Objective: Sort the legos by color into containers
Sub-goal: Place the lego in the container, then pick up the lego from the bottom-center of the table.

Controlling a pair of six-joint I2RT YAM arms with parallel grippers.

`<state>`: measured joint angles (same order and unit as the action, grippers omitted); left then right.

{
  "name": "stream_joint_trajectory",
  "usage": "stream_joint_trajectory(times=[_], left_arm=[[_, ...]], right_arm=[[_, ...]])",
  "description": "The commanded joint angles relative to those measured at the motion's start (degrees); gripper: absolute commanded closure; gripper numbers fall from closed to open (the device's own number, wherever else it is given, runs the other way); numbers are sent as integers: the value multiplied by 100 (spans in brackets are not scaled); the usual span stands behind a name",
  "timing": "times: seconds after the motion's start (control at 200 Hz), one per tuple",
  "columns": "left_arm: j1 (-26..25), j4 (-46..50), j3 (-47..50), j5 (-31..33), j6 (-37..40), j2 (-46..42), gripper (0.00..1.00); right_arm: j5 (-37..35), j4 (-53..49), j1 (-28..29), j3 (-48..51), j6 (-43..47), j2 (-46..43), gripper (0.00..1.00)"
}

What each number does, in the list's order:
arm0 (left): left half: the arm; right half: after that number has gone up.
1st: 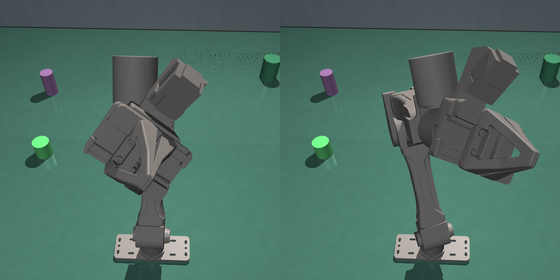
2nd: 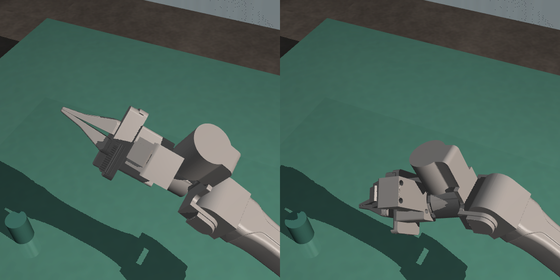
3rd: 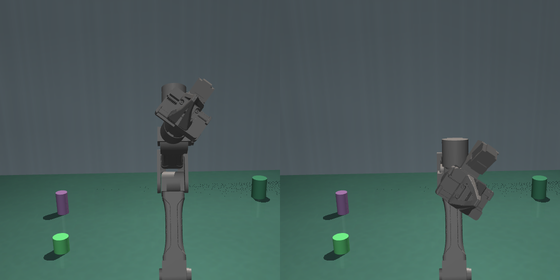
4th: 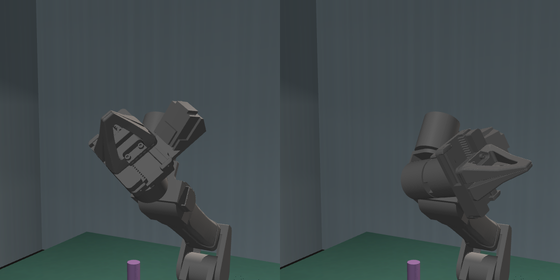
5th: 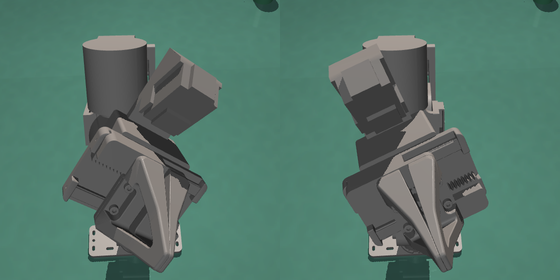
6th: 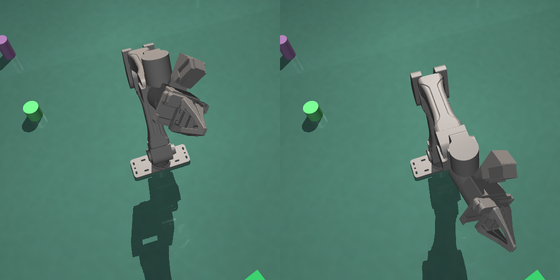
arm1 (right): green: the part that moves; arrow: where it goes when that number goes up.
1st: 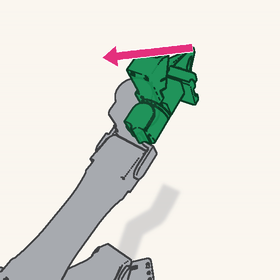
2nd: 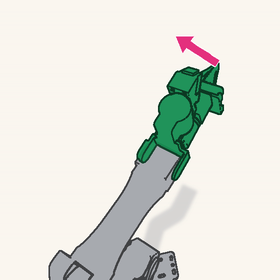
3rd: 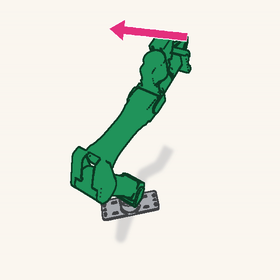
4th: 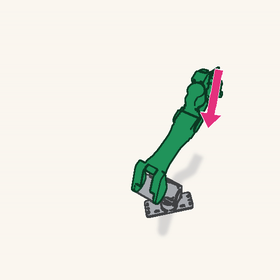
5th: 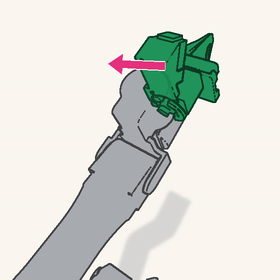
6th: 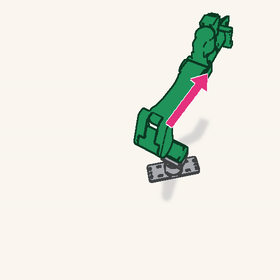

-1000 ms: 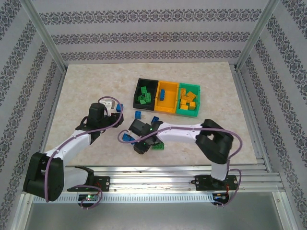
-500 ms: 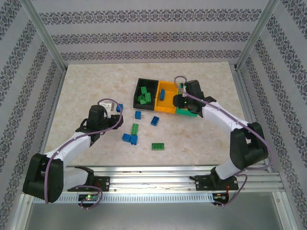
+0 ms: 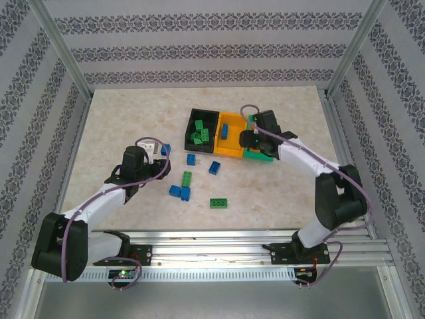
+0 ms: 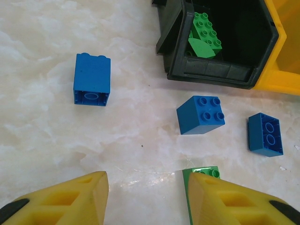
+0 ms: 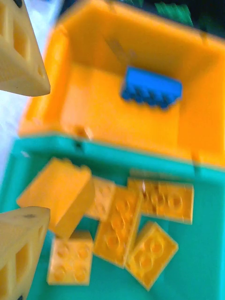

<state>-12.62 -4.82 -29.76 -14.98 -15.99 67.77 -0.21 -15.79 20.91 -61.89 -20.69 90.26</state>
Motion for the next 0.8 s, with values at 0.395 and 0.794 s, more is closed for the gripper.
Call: stream_joint_trajectory(times=[0.395, 0.794], left_arm=[[59, -344, 14, -213, -174, 126, 51], [62, -318, -17, -261, -167, 182, 50]], right_arm=[[888, -1601, 2438, 1136, 632, -621, 35], [602, -1395, 3127, 991, 493, 137, 17]])
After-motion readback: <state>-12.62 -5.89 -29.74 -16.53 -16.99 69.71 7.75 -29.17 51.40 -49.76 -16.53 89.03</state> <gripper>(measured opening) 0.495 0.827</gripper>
